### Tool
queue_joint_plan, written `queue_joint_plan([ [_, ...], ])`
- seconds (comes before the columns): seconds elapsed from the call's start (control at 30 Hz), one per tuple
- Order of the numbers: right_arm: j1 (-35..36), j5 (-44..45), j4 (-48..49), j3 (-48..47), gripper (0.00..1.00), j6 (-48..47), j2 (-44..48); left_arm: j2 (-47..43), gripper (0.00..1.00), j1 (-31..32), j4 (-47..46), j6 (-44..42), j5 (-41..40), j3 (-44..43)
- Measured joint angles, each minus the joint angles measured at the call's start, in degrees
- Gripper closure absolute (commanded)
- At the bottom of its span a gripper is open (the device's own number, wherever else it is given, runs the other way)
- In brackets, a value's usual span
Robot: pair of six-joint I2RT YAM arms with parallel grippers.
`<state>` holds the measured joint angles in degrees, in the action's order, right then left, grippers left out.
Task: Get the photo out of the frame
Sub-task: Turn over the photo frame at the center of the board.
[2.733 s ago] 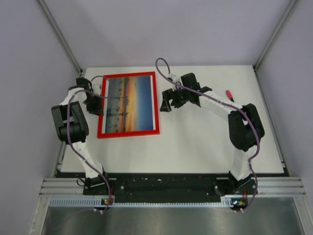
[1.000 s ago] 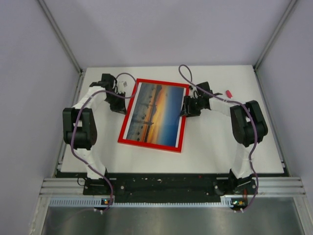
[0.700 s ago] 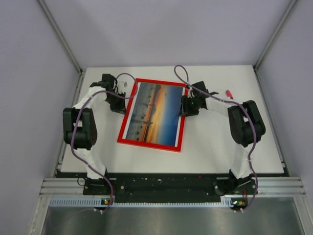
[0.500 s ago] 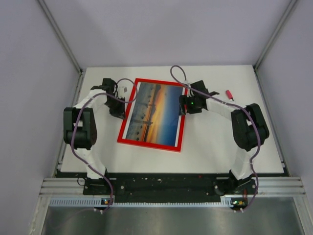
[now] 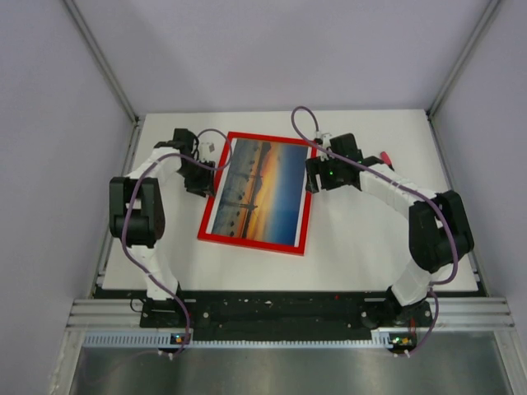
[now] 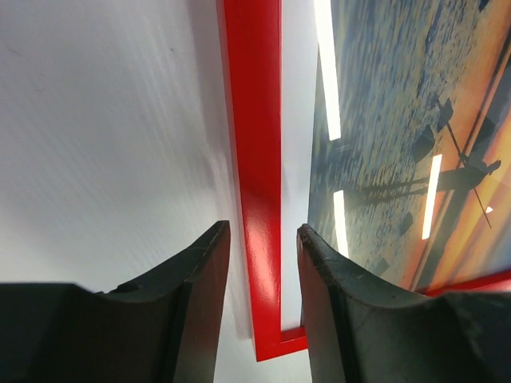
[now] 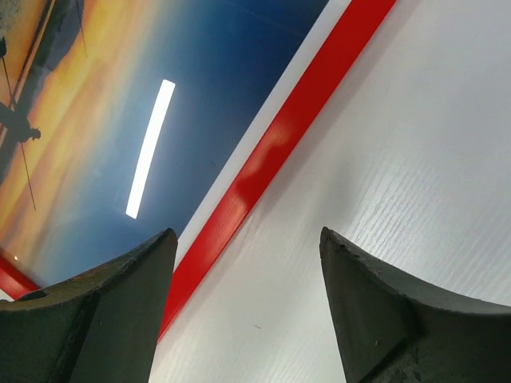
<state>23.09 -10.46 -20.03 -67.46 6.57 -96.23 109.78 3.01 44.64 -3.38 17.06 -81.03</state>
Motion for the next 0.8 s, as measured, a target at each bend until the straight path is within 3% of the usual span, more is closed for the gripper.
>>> queue_joint_plan([
  [0.23, 0.0, -1.4, -0.3, 0.1, 0.27, -0.1, -0.1, 1.6, 0.54, 0.0, -0.1, 0.0, -0.3, -0.4],
  [0.47, 0.0, -2.1, -0.3, 0.1, 0.27, -0.1, -0.1, 4.1, 0.63, 0.0, -0.1, 0.0, -0.4, -1.6],
  [0.57, 0.0, -2.4, -0.1, 0.1, 0.27, -0.1, -0.1, 4.7, 0.72, 0.1, -0.1, 0.0, -0.1, -1.6],
  [0.73, 0.0, -2.9, -0.1, 0.1, 0.27, 0.0, -0.5, 4.8, 0.99, 0.2, 0.0, 0.2, -0.6, -1.9],
  [0.8, 0.0, -2.9, -0.1, 0.1, 0.27, 0.1, -1.0, 4.8, 1.0, 0.2, 0.0, 0.2, -0.7, -2.0],
])
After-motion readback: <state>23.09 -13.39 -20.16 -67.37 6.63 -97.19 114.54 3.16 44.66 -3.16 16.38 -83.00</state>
